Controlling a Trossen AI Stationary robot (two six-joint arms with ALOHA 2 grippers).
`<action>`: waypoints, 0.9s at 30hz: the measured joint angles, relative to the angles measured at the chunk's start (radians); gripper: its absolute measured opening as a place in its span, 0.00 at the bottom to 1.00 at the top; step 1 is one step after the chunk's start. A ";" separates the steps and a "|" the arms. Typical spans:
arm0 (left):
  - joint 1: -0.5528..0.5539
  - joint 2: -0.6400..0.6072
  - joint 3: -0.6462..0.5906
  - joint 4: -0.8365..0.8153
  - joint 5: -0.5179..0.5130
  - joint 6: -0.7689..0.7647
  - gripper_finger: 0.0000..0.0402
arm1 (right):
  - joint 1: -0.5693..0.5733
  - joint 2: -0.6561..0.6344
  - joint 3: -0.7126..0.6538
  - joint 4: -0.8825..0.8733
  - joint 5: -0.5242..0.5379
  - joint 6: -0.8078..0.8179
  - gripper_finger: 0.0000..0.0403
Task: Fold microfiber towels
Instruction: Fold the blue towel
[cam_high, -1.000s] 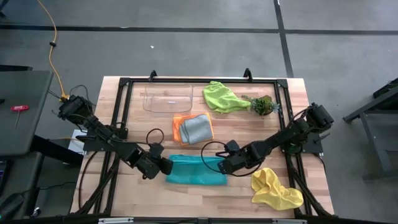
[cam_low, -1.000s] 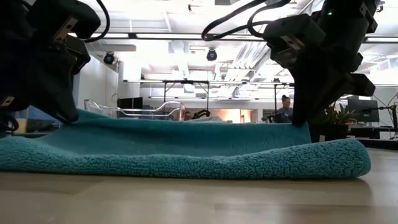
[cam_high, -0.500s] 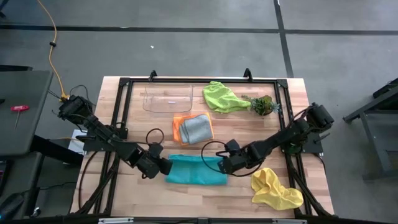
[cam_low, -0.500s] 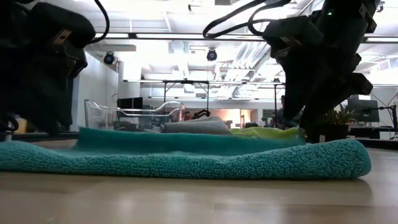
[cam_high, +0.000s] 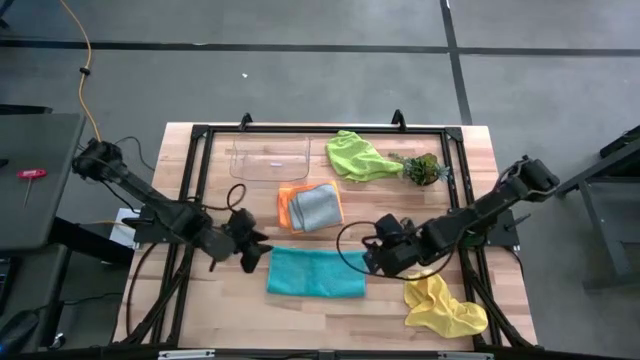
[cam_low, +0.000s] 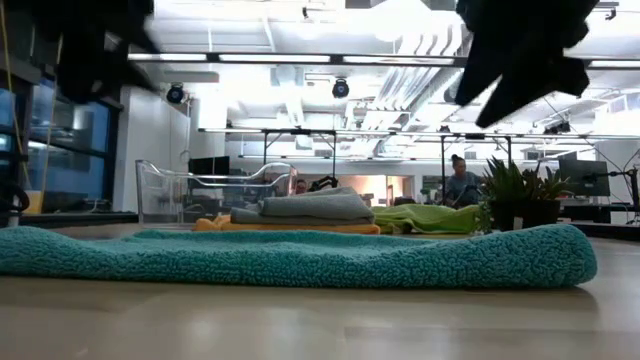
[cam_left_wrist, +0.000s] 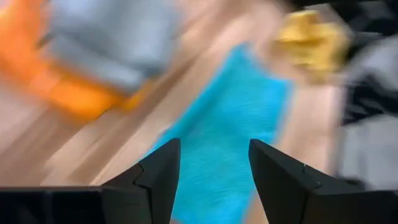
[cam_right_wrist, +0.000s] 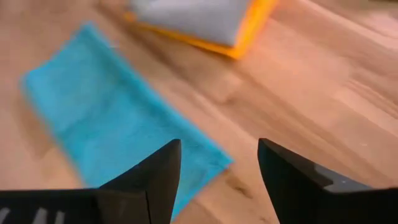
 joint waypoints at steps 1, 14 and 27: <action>-0.009 -0.017 0.000 0.046 0.002 0.064 0.45 | 0.010 -0.002 0.000 0.020 -0.002 -0.021 0.51; -0.163 -0.033 -0.274 0.662 0.004 0.045 0.45 | 0.033 0.058 -0.116 0.264 -0.278 0.402 0.51; -0.204 -0.152 -0.364 0.891 -0.019 0.362 0.45 | -0.013 0.198 -0.101 0.337 -0.393 0.560 0.51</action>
